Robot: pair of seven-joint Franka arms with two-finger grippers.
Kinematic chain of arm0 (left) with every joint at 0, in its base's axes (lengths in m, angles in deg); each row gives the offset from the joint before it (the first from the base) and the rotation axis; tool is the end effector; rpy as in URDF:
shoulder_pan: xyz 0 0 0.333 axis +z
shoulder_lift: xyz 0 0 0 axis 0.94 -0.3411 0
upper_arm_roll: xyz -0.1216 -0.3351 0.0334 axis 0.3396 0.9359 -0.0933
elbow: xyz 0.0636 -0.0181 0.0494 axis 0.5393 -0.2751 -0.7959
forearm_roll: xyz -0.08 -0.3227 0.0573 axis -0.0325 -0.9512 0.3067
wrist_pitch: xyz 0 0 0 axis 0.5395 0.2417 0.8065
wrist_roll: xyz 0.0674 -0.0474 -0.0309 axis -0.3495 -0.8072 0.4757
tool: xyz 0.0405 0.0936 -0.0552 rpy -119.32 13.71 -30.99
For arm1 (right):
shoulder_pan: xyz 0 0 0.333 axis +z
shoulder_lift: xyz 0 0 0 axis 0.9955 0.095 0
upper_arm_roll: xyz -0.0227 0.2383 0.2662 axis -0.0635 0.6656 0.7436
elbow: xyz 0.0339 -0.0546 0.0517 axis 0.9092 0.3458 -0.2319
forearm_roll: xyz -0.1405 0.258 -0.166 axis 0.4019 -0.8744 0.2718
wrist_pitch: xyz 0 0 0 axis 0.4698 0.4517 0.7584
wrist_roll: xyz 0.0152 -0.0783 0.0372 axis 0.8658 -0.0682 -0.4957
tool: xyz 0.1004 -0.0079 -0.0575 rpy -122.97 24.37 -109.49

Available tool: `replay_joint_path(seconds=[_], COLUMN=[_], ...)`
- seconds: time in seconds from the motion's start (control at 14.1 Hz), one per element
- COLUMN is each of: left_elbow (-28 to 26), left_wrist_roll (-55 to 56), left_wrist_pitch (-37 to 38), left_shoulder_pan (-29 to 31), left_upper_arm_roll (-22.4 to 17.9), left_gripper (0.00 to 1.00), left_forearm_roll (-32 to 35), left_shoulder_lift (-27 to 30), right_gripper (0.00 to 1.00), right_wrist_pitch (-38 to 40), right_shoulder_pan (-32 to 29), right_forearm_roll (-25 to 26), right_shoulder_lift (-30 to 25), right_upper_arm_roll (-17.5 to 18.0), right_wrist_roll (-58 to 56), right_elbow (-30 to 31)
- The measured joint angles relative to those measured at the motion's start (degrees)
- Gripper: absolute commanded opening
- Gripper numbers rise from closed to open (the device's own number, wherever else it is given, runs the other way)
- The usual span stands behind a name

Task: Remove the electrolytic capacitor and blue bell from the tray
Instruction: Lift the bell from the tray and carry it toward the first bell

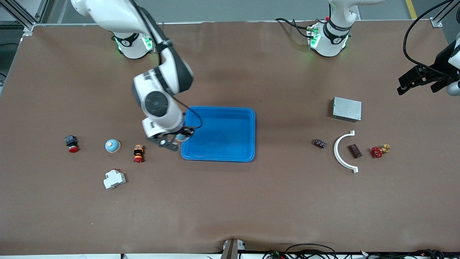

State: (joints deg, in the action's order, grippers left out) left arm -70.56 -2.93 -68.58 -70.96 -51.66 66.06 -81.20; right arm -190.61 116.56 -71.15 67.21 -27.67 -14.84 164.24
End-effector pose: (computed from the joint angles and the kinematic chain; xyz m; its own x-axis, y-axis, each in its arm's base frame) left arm 0.4781 -0.0184 0.6727 0.9982 0.0460 0.0396 0.0464 -0.9989 -0.0108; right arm 0.5558 0.2728 0.3863 0.9331 -0.3454 -0.1004 -0.3404 -0.9381 0.0639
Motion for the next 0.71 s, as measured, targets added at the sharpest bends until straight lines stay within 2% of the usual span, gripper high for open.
replay_joint_path(seconds=[0.35, 0.71], left_elbow=[-0.05, -0.05], left_wrist_roll=[-0.39, -0.39], left_wrist_pitch=[0.18, 0.88], left_shoulder_pan=[-0.62, -0.76], left_upper_arm_roll=[0.52, 1.3], left_gripper=[1.0, 1.0], left_forearm_roll=[0.0, 0.0], left_shoulder_lift=[0.08, 0.22], right_gripper=[0.0, 0.0], right_wrist_pitch=[1.72, 1.65], right_shoulder_pan=[-7.28, -15.04], right_forearm_roll=[2.91, 3.16], right_shoulder_lift=[-3.05, -4.07], right_upper_arm_roll=[-0.41, -0.57], right_wrist_roll=[-12.41, -26.5], right_elbow=[0.09, 0.1])
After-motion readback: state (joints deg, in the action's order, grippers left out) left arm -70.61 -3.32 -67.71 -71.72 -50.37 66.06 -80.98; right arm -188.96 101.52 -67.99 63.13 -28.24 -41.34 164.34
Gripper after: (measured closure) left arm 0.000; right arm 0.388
